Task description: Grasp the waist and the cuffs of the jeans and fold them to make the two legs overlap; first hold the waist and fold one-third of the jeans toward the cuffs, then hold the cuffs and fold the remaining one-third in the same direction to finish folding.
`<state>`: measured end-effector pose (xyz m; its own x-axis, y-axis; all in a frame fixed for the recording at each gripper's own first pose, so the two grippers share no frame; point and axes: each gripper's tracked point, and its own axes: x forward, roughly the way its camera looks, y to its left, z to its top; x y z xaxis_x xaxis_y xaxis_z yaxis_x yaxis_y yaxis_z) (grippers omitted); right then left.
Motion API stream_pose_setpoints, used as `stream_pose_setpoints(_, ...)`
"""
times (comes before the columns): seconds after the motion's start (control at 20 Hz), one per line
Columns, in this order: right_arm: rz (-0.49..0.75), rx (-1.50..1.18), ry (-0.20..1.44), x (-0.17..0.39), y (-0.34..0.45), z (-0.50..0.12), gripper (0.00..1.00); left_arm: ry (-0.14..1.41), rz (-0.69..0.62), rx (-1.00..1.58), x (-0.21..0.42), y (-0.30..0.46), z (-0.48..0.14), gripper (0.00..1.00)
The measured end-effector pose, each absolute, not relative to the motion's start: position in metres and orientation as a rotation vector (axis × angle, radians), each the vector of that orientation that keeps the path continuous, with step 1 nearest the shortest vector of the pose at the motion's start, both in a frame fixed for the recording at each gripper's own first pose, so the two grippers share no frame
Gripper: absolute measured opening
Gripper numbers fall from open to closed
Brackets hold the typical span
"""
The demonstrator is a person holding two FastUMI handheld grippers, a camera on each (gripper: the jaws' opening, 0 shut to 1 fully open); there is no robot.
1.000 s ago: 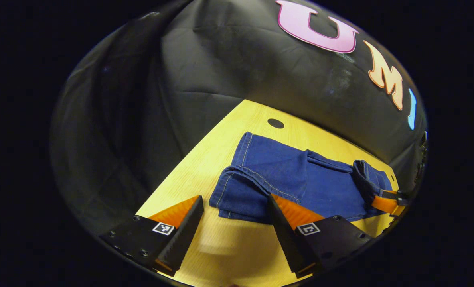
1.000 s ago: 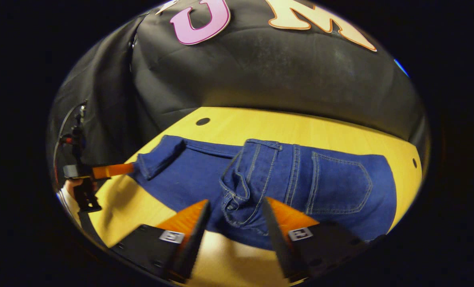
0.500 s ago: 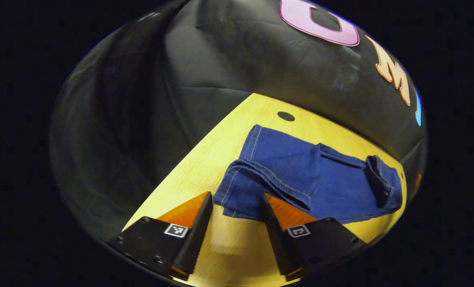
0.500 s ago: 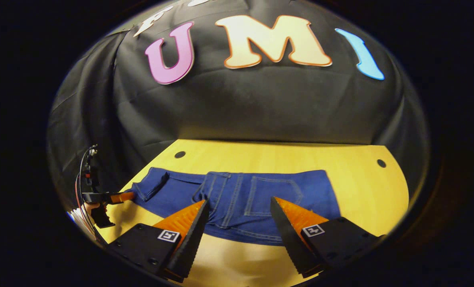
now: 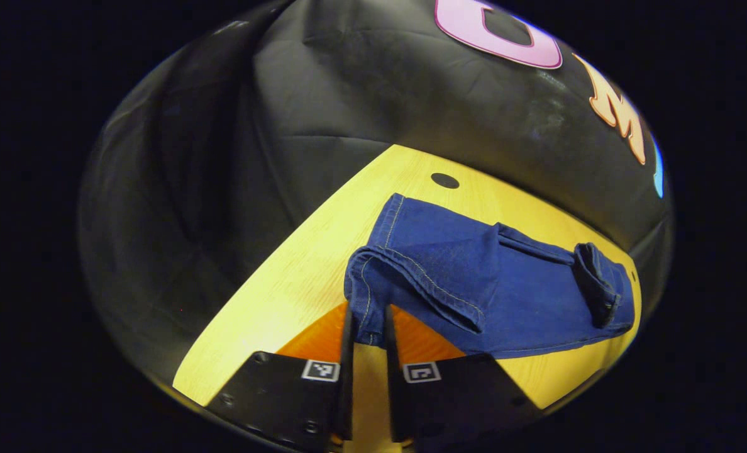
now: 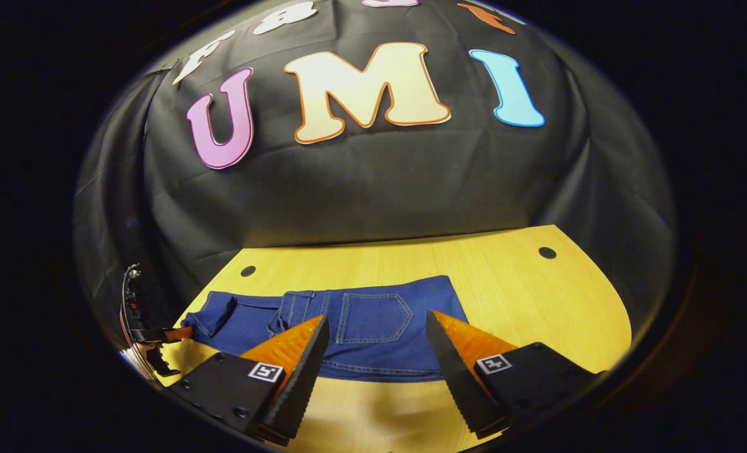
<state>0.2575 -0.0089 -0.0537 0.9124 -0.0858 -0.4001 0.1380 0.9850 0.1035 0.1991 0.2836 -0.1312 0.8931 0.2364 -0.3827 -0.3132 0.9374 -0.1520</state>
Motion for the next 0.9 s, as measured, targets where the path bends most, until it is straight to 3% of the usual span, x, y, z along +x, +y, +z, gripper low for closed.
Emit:
stream_pose_setpoints(0.2,-0.126,0.109,0.416,0.254,-0.008,-0.057,0.95,0.307,0.239,-0.316,0.196,0.285,-0.121,0.0)
stream_pose_setpoints(0.5,-0.134,0.118,0.408,0.253,-0.011,-0.05,0.95,0.223,0.073,-0.437,0.189,0.251,-0.073,0.0)
stream_pose_setpoints(0.9,-0.138,0.153,0.38,0.252,-0.021,-0.045,0.95,0.18,-0.118,-0.461,0.211,0.13,-0.016,0.0)
